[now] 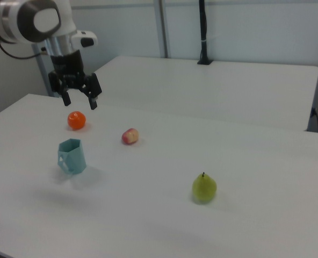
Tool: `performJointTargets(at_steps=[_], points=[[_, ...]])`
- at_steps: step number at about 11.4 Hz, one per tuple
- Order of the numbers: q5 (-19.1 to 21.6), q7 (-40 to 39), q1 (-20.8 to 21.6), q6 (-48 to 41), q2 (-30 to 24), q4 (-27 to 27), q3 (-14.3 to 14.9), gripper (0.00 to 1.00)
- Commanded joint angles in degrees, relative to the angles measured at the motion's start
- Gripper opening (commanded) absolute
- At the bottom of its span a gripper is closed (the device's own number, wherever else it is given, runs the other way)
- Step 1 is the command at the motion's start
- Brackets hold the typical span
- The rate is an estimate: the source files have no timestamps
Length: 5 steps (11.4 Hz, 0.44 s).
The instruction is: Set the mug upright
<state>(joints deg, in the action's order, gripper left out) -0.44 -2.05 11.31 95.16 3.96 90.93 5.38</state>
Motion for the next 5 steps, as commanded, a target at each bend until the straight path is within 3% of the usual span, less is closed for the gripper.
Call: performJointTargets(at_steps=[1, 5], points=[[0.00, 1.79, 0.65, -2.95, -5.02, 2.41, 3.75, 1.00], [-0.18, 1.26, 0.47, -4.81, -5.63, 1.98, 4.55, 1.00]])
